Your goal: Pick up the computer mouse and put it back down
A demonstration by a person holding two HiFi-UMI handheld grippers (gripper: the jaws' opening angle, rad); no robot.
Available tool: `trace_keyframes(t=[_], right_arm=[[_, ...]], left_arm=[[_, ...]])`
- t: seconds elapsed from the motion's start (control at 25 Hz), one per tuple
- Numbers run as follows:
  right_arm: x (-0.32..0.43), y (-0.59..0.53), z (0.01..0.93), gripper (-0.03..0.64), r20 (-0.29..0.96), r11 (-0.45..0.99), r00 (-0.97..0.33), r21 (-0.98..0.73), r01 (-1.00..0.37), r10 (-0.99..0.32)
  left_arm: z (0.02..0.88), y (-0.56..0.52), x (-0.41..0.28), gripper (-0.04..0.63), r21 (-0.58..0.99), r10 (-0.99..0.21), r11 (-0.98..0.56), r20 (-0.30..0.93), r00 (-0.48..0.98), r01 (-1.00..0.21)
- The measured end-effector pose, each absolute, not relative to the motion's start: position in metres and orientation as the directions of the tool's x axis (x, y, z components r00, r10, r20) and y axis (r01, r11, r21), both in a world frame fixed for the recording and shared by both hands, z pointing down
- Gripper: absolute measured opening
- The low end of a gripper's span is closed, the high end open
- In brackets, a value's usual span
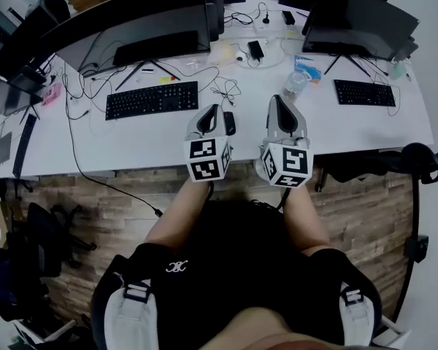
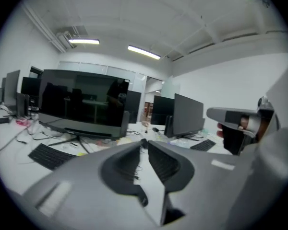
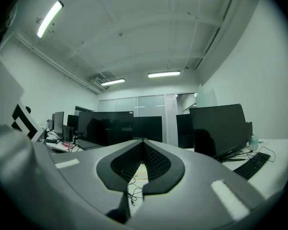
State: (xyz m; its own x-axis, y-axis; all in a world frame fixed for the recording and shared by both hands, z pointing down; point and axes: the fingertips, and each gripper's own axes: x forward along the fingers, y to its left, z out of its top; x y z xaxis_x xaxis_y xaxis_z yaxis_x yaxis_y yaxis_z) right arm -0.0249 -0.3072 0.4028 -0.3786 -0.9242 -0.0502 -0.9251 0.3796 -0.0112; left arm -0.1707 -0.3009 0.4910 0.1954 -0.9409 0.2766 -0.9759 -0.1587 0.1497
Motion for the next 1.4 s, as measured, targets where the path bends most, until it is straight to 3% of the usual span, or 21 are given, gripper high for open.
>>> trace_keyframes(t=[0.08, 0.24, 0.32, 0.44, 0.84, 1.4], right_arm=[[-0.021, -0.307, 0.406, -0.002, -0.038, 0.359, -0.359, -0.009, -0.933, -0.933], [-0.009, -0.303, 0.412, -0.002, -0.012, 0.313, -0.313, -0.002, -0.950, -0.950], [-0.003, -0.301, 0.416, -0.002, 0.000, 0.289, -0.289, 0.003, -0.957, -0.957], [0.008, -0.298, 0.422, -0.002, 0.019, 0.254, -0.254, 0.010, -0.967, -0.967], [0.053, -0.280, 0.446, -0.002, 0.106, 0.144, -0.141, 0.021, -0.989, -0.984], [0.084, -0.283, 0.465, -0.002, 0.150, 0.112, -0.109, 0.013, -0.994, -0.983]], left_arm=[[0.504, -0.306, -0.164, 0.153, 0.180, -0.921, -0.194, 0.304, 0.242, -0.964], [0.537, -0.312, -0.154, 0.180, 0.223, -0.884, -0.200, 0.379, 0.273, -0.954], [0.555, -0.316, -0.152, 0.264, 0.235, -0.869, -0.186, 0.413, 0.271, -0.954], [0.583, -0.324, -0.153, 0.306, 0.265, -0.854, -0.128, 0.460, 0.242, -0.956], [0.676, -0.346, -0.150, 0.308, 0.229, -0.758, 0.019, 0.638, 0.135, -0.973], [0.743, -0.368, -0.145, 0.325, 0.123, -0.675, 0.064, 0.736, 0.048, -0.990]])
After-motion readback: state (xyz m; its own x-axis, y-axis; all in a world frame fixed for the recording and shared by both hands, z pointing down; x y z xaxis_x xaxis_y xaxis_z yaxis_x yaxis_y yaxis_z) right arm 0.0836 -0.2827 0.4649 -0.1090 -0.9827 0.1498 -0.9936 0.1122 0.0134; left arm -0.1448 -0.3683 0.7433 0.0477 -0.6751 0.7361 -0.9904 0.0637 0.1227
